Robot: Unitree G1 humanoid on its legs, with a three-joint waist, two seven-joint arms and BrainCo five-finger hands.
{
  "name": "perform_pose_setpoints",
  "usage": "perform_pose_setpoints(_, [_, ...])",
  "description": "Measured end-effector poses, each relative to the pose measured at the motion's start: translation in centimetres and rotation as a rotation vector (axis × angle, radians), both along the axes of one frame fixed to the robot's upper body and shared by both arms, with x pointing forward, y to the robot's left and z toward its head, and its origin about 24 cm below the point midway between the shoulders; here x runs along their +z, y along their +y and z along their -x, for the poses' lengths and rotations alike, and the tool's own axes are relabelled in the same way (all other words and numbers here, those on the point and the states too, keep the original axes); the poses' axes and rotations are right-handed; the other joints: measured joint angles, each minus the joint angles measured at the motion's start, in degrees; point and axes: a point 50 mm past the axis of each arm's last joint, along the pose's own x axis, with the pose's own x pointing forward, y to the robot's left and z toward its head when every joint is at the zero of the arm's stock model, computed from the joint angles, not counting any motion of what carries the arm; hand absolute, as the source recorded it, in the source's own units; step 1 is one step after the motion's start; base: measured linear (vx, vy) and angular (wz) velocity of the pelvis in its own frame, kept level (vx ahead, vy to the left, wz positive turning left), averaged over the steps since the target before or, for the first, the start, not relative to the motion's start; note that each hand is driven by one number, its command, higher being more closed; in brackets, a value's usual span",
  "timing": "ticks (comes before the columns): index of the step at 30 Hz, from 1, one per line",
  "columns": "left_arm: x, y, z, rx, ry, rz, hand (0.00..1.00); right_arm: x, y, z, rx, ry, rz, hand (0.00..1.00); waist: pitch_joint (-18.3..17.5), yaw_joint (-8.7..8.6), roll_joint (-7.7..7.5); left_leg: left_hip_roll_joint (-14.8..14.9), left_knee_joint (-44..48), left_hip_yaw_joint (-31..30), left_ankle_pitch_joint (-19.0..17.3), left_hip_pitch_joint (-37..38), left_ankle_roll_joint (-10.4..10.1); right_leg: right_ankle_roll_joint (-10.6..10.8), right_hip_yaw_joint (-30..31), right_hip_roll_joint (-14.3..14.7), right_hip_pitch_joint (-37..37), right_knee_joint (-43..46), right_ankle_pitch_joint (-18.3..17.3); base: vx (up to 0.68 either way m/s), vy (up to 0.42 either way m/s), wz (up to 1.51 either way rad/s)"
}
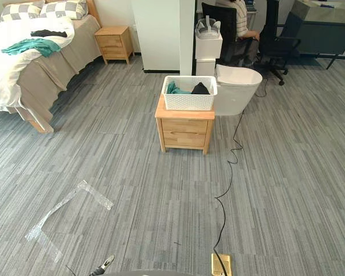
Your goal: Pick up the laundry basket with both hands and put the clothes into the washing machine.
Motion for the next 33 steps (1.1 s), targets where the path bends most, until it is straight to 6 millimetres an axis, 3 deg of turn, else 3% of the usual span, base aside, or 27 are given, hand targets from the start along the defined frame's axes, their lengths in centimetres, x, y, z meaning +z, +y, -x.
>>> perform_pose_setpoints(6, [0.10,-0.11,-0.62,-0.009,-0.027,0.012,0.00,0.06,-0.05,-0.36,-0.014,-0.019,0.000,0.00,0.6,0.02,0.49,0.1,0.2,0.1,-0.4,0.8,-0.5,0.2,0.1,0.0,0.7,0.1,-0.1,-0.04,-0.017,-0.01])
perform_pose_setpoints(17, [0.14,-0.24,-0.77,-0.001,-0.039,0.020,0.00,0.04,-0.07,-0.07,-0.015,-0.013,0.001,0.00,0.9,1.23,0.01,0.3,0.3,0.2,-0.4,0.8,-0.5,-0.8,0.0,0.2,0.7,-0.2,0.5,-0.06,-0.020,-0.01])
perform_pose_setpoints(33, [0.17,-0.08,-0.76,-0.002,-0.044,0.028,0.00,0.00,0.15,-0.12,-0.014,-0.013,-0.005,0.00,0.9,1.28,-0.74,0.3,-0.3,0.1,-0.3,1.0,-0.4,-1.1,-0.1,0.4,1.1,-1.0,0.8,-0.01,-0.004,0.00])
